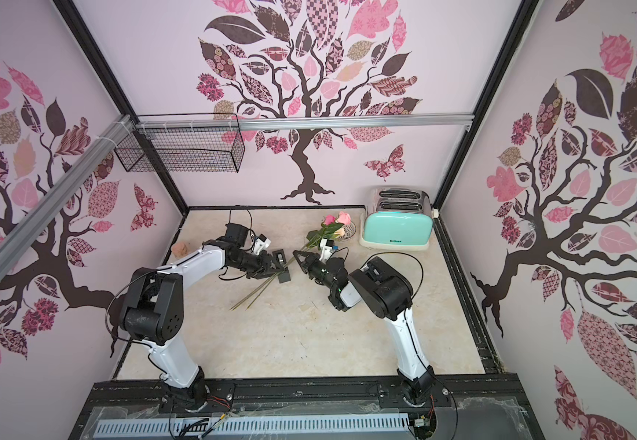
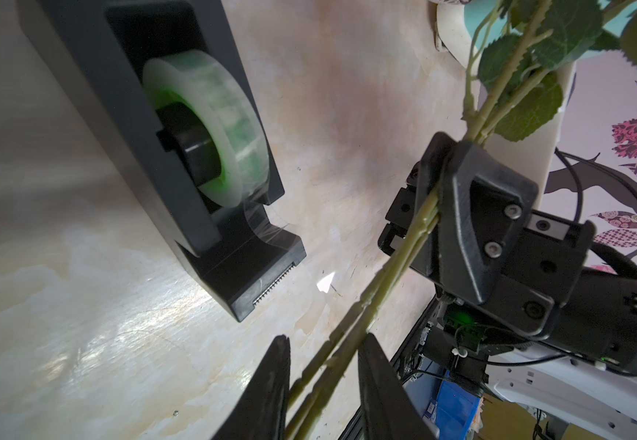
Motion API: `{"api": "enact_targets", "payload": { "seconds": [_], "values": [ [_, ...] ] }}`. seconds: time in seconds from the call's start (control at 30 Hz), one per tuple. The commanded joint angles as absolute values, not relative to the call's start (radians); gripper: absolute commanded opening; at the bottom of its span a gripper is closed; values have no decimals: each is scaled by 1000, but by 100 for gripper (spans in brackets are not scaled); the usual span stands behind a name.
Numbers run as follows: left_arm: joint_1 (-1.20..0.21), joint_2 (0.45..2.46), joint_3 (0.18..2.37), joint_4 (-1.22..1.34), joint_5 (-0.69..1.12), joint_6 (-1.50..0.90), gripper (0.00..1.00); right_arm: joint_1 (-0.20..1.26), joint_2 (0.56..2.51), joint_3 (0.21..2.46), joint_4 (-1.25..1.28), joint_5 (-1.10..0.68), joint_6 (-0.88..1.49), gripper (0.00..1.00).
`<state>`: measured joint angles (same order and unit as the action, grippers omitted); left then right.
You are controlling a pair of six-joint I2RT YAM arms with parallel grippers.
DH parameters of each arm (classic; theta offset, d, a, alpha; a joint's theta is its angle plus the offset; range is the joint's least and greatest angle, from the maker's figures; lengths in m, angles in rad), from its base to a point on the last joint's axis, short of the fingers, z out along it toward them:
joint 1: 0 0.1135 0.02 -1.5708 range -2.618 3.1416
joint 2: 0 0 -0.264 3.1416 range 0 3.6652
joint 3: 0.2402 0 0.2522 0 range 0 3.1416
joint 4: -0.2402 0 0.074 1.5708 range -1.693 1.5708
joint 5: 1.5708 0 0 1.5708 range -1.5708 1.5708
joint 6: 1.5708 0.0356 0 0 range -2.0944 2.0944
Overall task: Wrap bouquets with tape
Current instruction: Wrap the tape around the bouquet.
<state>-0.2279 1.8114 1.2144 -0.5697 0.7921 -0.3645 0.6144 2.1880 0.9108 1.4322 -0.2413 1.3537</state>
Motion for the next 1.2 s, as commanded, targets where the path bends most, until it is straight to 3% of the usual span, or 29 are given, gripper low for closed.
{"api": "enact_targets", "payload": {
  "seconds": [0.0,0.1,0.33,0.93,1.17],
  "values": [
    [-239,1808,1179,-604,816,-316,31,621,2217,950,1476,-237,1357,0],
    [-248,1793,1166,-609,798,-300,27,620,2221,955,1478,-238,1359,0],
    [-277,1805,1202,-622,713,-292,28,621,2221,959,1474,-243,1364,0],
    [-395,1756,1272,-745,273,-108,23,620,2204,950,1477,-233,1373,0],
    [-438,1759,1272,-762,171,-69,10,620,2193,946,1478,-232,1371,0]
  ]
}}
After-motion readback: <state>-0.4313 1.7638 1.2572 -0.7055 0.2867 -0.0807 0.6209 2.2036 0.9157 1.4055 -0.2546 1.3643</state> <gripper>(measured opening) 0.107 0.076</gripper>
